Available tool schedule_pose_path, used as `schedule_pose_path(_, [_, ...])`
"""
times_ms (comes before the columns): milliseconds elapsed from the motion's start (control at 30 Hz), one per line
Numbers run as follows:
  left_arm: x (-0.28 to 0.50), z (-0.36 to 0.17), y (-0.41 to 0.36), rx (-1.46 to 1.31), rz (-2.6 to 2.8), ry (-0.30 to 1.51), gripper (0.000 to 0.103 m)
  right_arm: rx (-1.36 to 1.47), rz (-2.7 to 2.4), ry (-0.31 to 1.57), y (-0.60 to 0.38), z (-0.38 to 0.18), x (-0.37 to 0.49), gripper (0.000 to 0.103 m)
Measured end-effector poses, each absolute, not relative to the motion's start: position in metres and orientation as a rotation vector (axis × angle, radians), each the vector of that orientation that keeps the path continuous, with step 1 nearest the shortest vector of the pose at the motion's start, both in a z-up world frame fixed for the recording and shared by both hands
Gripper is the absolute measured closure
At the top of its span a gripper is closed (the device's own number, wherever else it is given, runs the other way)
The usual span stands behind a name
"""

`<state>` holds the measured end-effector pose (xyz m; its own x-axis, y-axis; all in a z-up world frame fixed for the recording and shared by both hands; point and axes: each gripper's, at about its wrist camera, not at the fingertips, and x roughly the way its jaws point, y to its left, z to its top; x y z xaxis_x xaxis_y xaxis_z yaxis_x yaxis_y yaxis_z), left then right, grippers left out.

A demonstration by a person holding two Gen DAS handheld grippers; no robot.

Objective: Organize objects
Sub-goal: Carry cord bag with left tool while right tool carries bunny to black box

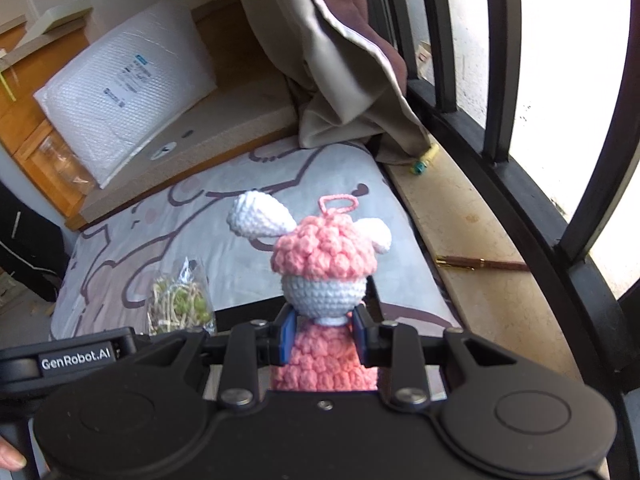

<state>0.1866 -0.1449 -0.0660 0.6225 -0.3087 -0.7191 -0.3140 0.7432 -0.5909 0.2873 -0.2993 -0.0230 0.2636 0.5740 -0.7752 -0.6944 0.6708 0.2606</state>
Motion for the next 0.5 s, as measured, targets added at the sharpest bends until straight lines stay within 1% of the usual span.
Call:
schedule_pose_path(233, [0.202, -0.083, -0.150, -0.785, 0.043, 0.978, 0.040, -0.181, 0.850, 0.994, -0.295, -0.033, 0.292, 0.072])
schedule_pose_path(333, [0.206, -0.090, -0.152, -0.759, 0.080, 1.022, 0.040, -0.203, 0.855, 1.006, -0.290, -0.038, 0.292, 0.073])
schedule_pose_path(500, [0.210, -0.099, -0.151, -0.737, 0.135, 1.043, 0.040, -0.237, 0.868, 1.020, -0.283, -0.044, 0.288, 0.073])
